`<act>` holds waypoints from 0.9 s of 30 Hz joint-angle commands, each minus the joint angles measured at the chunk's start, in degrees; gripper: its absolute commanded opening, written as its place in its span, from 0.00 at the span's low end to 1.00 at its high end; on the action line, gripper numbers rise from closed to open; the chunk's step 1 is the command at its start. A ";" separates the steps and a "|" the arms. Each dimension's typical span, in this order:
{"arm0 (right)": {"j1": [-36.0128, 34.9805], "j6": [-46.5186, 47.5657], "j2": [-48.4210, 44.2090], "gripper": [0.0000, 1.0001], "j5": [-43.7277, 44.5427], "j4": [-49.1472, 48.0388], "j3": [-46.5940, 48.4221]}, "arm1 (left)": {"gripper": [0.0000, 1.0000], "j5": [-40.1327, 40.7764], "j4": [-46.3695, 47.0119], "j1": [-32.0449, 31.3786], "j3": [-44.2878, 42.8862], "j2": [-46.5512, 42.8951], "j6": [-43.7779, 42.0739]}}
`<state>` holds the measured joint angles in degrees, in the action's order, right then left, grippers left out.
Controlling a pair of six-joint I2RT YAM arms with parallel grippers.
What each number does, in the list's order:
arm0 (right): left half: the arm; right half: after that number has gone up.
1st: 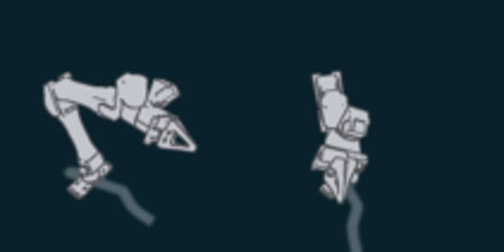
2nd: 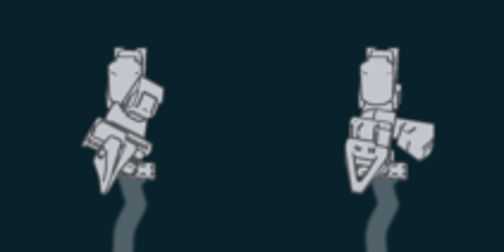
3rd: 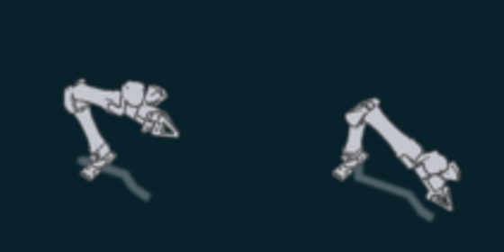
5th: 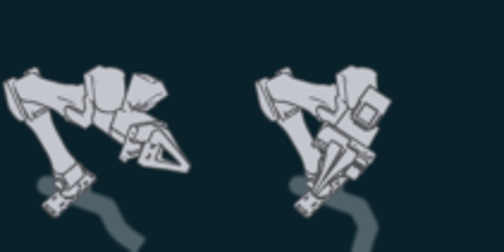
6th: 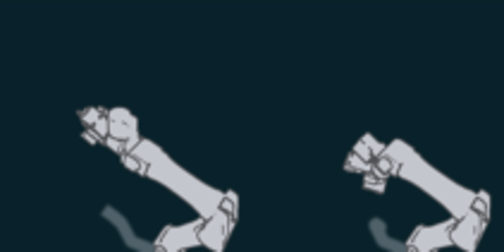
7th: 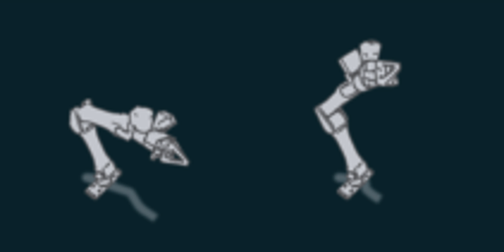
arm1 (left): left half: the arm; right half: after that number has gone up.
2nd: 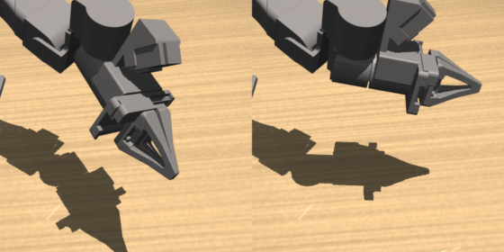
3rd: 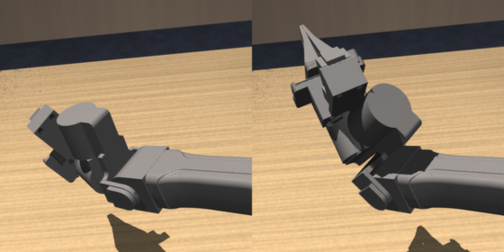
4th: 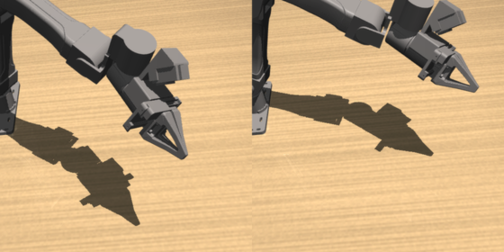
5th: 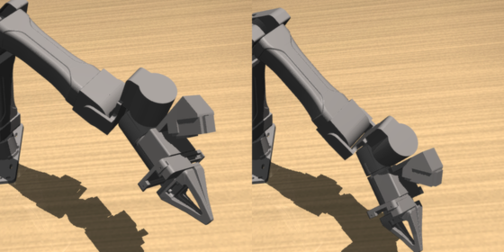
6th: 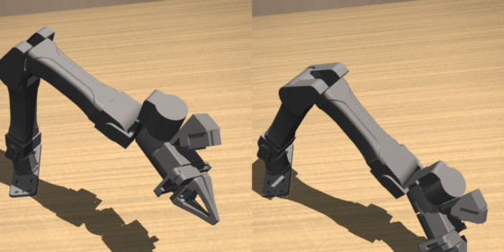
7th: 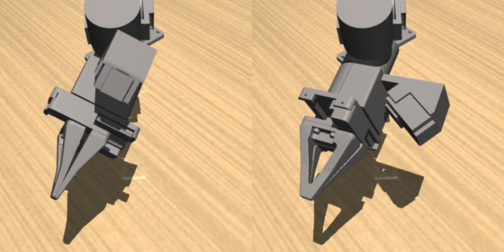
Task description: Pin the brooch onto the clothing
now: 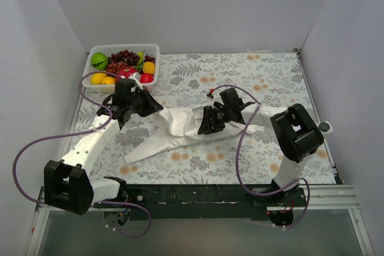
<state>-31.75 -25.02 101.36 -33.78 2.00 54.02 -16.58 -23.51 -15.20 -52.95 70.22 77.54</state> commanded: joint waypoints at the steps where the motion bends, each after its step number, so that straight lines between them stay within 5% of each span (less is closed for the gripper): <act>1: -1.91 -1.70 0.94 0.53 -1.55 2.13 2.41 | 0.00 -0.21 0.30 0.17 0.83 -0.69 -0.98; 7: -2.97 -3.37 0.77 0.43 -1.73 -0.68 2.76 | 0.00 0.14 0.04 0.26 0.57 -1.13 -1.07; 11: -2.88 -1.62 -1.77 0.09 1.43 0.10 4.77 | 0.00 0.49 -0.14 0.26 0.39 -1.31 -1.25; 13: -2.88 -0.57 -2.83 0.01 5.29 2.48 6.27 | 0.00 0.41 -0.14 0.26 -0.22 -1.22 -1.34; 27: 6.42 9.71 -21.81 0.01 23.66 8.54 15.59 | 0.00 7.17 -4.35 0.17 -13.31 -0.17 -6.96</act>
<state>-29.28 -19.44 85.69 -16.21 8.86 66.61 -13.04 -26.85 -15.20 -60.18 70.22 73.82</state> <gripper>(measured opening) 0.033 0.031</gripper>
